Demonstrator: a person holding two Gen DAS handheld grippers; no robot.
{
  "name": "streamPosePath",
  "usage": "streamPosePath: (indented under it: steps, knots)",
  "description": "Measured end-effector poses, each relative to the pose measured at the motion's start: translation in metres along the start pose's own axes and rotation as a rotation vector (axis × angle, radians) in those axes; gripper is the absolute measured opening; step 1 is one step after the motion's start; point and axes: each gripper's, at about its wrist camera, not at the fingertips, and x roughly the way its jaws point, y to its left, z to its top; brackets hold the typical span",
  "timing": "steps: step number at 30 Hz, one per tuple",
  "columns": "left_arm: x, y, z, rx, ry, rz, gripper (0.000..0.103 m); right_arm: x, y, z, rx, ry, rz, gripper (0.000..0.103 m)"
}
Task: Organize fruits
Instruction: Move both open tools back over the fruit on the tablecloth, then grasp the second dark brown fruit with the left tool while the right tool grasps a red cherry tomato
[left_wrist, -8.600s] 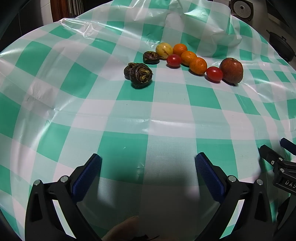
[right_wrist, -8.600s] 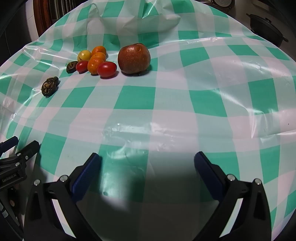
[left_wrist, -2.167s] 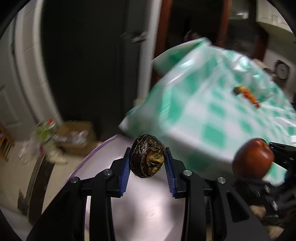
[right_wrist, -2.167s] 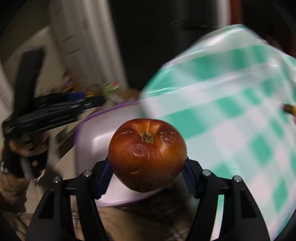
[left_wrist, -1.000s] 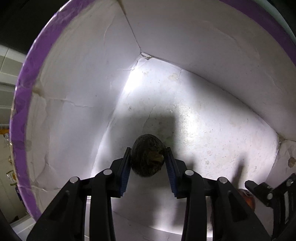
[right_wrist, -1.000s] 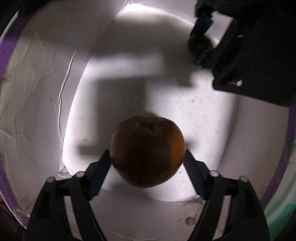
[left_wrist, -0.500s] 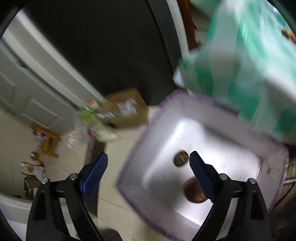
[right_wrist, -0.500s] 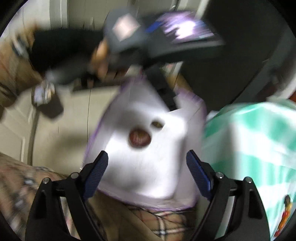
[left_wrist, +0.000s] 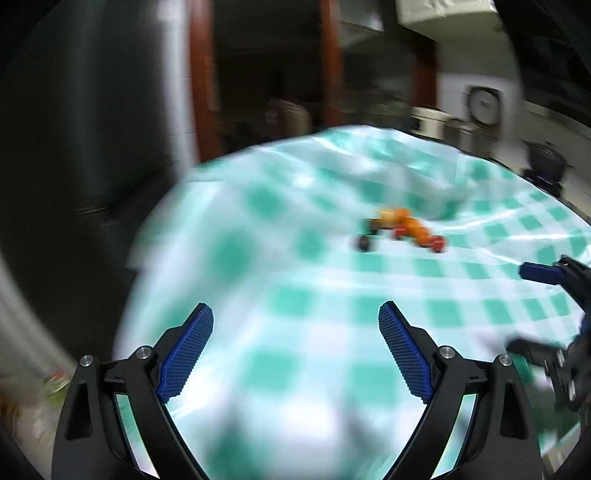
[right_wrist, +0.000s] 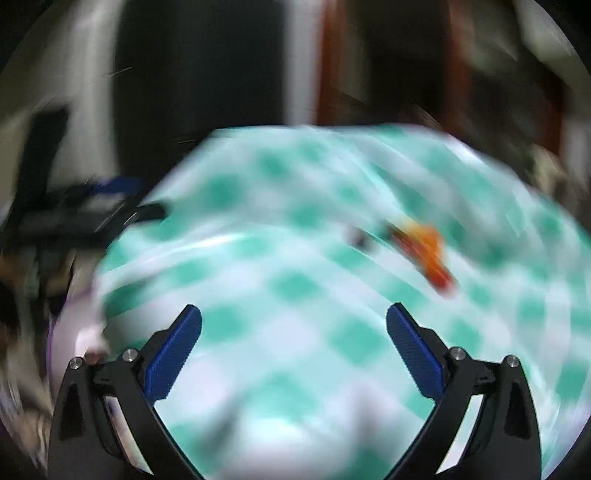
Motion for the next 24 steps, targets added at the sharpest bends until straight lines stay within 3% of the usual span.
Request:
streamPosePath:
  steps: [2, 4, 8, 11, 14, 17, 20, 24]
  knots:
    - [0.057, -0.026, 0.01, -0.02, 0.038, -0.071, 0.089, 0.023, -0.051, -0.007, 0.131, 0.034, -0.063, 0.101]
    - [0.116, -0.038, 0.011, -0.058, 0.057, -0.097, 0.089, 0.05, -0.103, -0.01, 0.225, 0.065, -0.166, 0.101]
    - [0.192, -0.06, 0.01, -0.112, 0.125, -0.126, 0.088, 0.097, -0.147, -0.017, 0.244, 0.133, -0.244, 0.099]
    - [0.214, -0.067, 0.01, -0.098, 0.139, -0.116, 0.088, 0.141, -0.164, -0.011, 0.204, 0.194, -0.265, 0.085]
    - [0.23, -0.064, 0.01, -0.083, 0.163, -0.121, 0.088, 0.171, -0.174, -0.003, 0.18, 0.223, -0.238, 0.078]
    - [0.233, -0.055, 0.017, -0.102, 0.153, -0.127, 0.088, 0.181, -0.179, 0.01, 0.179, 0.219, -0.215, 0.073]
    - [0.252, -0.053, 0.022, -0.113, 0.193, -0.142, 0.086, 0.191, -0.185, 0.018, 0.201, 0.252, -0.203, 0.062]
    - [0.273, -0.061, 0.031, -0.085, 0.233, -0.153, 0.078, 0.201, -0.191, 0.025, 0.2, 0.269, -0.176, 0.061]
